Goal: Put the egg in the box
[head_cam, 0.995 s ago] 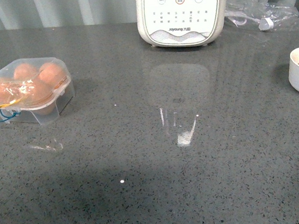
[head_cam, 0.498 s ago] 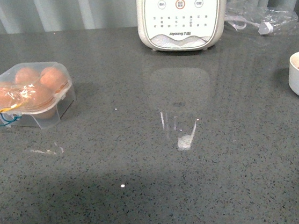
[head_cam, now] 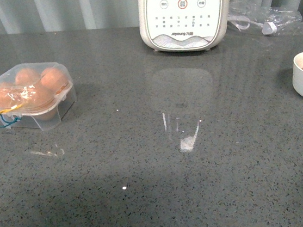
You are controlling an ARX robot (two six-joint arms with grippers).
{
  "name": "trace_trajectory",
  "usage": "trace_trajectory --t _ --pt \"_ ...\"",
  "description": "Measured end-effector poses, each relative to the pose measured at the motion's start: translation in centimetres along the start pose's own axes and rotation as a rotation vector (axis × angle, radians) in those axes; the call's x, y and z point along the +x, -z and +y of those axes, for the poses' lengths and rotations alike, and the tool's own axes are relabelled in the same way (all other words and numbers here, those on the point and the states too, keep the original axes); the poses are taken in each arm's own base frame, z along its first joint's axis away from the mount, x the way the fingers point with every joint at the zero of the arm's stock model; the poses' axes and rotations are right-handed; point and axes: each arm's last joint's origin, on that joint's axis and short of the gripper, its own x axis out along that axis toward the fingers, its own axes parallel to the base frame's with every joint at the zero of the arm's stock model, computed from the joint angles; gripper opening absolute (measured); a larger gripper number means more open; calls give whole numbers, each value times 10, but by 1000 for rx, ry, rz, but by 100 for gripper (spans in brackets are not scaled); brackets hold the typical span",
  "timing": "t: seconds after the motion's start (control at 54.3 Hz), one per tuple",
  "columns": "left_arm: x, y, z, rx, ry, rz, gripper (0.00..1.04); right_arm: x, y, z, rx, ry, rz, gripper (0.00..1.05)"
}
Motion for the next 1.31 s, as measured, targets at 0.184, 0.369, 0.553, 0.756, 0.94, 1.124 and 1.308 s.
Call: trace_trajectory --t 0.184,0.369,0.553,0.756,0.94,1.124,1.308 --pt "-12 2 0 0 0 3 4 0 0 0 0 0 0 97" --pt "-12 3 0 0 0 6 4 0 0 0 0 0 0 97" --pt "-12 3 0 -1 0 6 17 0 0 0 0 0 0 97" --pt "-12 3 0 -1 0 6 53 0 0 0 0 0 0 97" --pt "-12 3 0 0 0 6 85 0 0 0 0 0 0 97" --pt "-12 3 0 0 0 6 97 0 0 0 0 0 0 97" --pt "-12 3 0 0 0 6 98 0 0 0 0 0 0 97"
